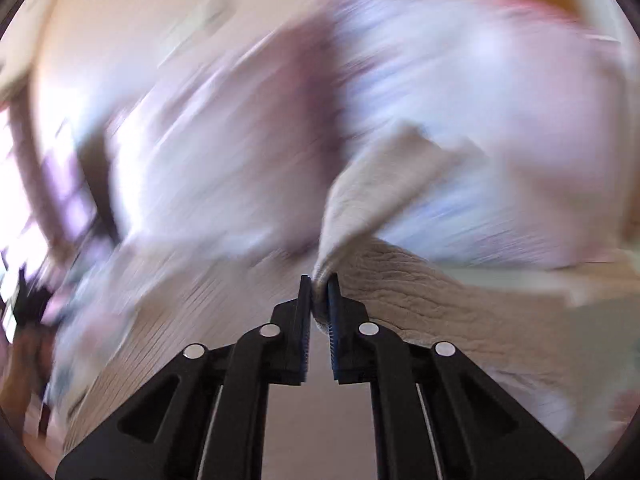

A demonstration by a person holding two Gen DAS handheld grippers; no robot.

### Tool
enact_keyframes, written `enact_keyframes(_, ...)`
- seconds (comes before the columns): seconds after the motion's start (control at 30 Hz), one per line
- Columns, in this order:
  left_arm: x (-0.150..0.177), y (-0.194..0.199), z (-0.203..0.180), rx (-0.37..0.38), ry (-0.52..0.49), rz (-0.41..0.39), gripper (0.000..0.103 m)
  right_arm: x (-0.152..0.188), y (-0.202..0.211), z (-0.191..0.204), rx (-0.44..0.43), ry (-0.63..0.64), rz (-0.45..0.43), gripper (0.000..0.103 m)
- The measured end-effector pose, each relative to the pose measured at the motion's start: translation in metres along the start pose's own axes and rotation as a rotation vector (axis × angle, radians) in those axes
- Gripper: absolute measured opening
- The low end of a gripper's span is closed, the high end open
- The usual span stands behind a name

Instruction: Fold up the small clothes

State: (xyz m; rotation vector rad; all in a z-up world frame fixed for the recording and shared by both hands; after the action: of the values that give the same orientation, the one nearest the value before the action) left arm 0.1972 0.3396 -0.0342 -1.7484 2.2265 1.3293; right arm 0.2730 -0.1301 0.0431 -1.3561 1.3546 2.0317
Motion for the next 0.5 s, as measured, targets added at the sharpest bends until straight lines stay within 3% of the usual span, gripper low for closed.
enact_keyframes(0.07,-0.016,-0.002,0.015,-0.015,0.055,-0.023,0.101,0.037,-0.043,0.069,-0.163,0.071,0.188,0.022)
enact_keyframes(0.1,-0.021,-0.003,0.019,-0.017,0.071,-0.028,0.099,0.044,-0.049,0.081,-0.190,0.076,0.207,0.026)
enact_keyframes(0.13,-0.028,-0.003,0.025,-0.010,0.093,-0.036,0.096,0.048,-0.048,0.087,-0.203,0.075,0.198,0.032)
enact_keyframes(0.2,-0.041,-0.005,0.036,-0.025,0.125,-0.046,0.091,0.043,-0.030,0.075,-0.158,0.055,0.124,0.074)
enact_keyframes(0.23,-0.045,-0.007,0.042,-0.029,0.145,-0.046,0.088,0.036,-0.021,0.063,-0.124,0.038,0.084,0.081)
enact_keyframes(0.33,-0.061,-0.017,0.064,-0.010,0.273,-0.036,0.071,0.020,0.010,0.022,-0.029,-0.009,0.020,0.085)
enact_keyframes(0.5,-0.091,-0.030,0.090,0.012,0.430,-0.044,0.045,0.047,0.055,-0.049,0.108,-0.141,0.005,0.089)
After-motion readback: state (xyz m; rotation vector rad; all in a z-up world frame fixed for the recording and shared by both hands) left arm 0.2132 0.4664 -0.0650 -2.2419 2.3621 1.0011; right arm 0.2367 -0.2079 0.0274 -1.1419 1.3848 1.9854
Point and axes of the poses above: each gripper's, at about its wrist camera, not at the fingertips, and y roughly against the way its jaws point, z to its left, x to its underside, the point moved 9 cm from there along -y, roughly the way its jaws point, and after that the axes turned 6 degrees about y, right-handed, at the moved point
